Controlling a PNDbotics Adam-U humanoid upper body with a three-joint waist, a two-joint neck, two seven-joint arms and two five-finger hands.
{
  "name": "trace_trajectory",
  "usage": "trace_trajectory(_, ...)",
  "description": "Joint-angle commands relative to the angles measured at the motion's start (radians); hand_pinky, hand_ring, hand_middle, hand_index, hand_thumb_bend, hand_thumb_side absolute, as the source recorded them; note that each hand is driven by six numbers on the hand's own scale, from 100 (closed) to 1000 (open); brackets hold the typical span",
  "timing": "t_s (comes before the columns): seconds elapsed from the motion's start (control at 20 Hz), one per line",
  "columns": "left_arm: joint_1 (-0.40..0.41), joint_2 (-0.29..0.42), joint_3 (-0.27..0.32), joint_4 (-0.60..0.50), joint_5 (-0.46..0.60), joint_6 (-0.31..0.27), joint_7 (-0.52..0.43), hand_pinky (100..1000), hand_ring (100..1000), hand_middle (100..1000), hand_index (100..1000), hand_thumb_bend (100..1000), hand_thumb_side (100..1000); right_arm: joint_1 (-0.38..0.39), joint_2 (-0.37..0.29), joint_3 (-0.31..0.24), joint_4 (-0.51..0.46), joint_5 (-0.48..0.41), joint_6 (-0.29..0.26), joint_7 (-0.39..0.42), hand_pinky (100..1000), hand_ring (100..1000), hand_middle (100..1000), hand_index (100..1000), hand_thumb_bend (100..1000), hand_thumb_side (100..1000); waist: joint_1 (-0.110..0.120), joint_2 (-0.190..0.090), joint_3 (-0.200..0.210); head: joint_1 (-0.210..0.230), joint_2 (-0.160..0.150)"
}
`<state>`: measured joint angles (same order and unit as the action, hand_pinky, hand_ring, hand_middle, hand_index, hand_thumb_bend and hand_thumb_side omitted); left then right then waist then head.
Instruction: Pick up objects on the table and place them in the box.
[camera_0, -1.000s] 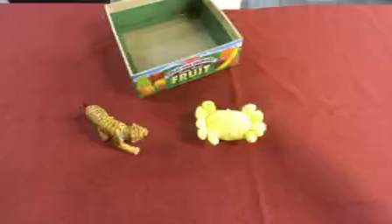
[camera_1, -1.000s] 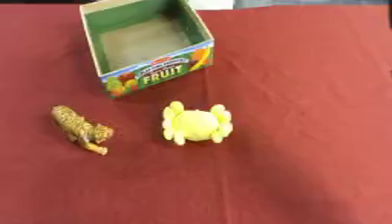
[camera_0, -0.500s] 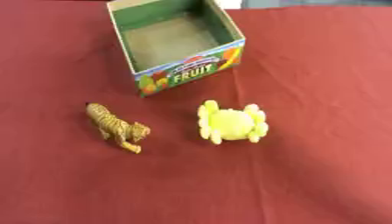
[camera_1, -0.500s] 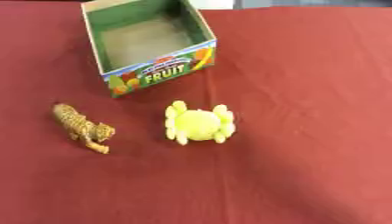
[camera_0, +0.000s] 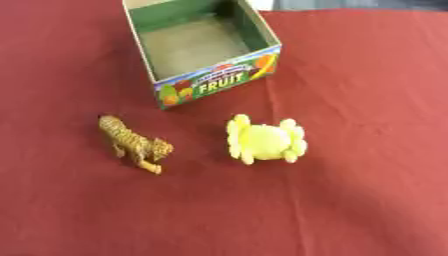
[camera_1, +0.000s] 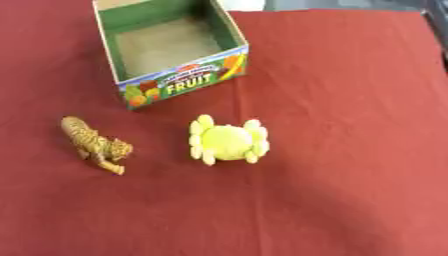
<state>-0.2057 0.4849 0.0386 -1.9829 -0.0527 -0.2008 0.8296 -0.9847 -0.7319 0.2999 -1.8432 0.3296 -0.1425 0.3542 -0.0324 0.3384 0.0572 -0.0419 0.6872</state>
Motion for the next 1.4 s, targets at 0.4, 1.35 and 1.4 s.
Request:
trace_trajectory(0.4, -0.010, 0.027, 0.001, -0.017, 0.004, 0.000, -0.007, 450, 496, 569, 732, 100, 984, -0.115, 0.104, 0.210, 0.157, 0.125, -0.013, 0.136, 866, 902, 843, 950, 100, 1000, 0.009, -0.022, -0.004, -0.005, -0.012)
trace_trajectory(1.35, -0.011, 0.024, -0.001, -0.017, 0.004, 0.001, -0.009, 451, 496, 570, 730, 100, 984, -0.095, 0.160, 0.237, 0.156, 0.123, 0.053, 0.346, 904, 933, 812, 901, 241, 1000, 0.008, -0.020, -0.007, 0.001, -0.023)
trace_trajectory(1.4, -0.011, 0.024, -0.001, -0.017, 0.004, 0.001, -0.010, 451, 496, 570, 730, 100, 984, -0.087, 0.152, 0.234, 0.150, 0.126, 0.049, 0.349, 915, 936, 800, 889, 312, 1000, 0.008, -0.020, -0.007, 0.002, -0.023)
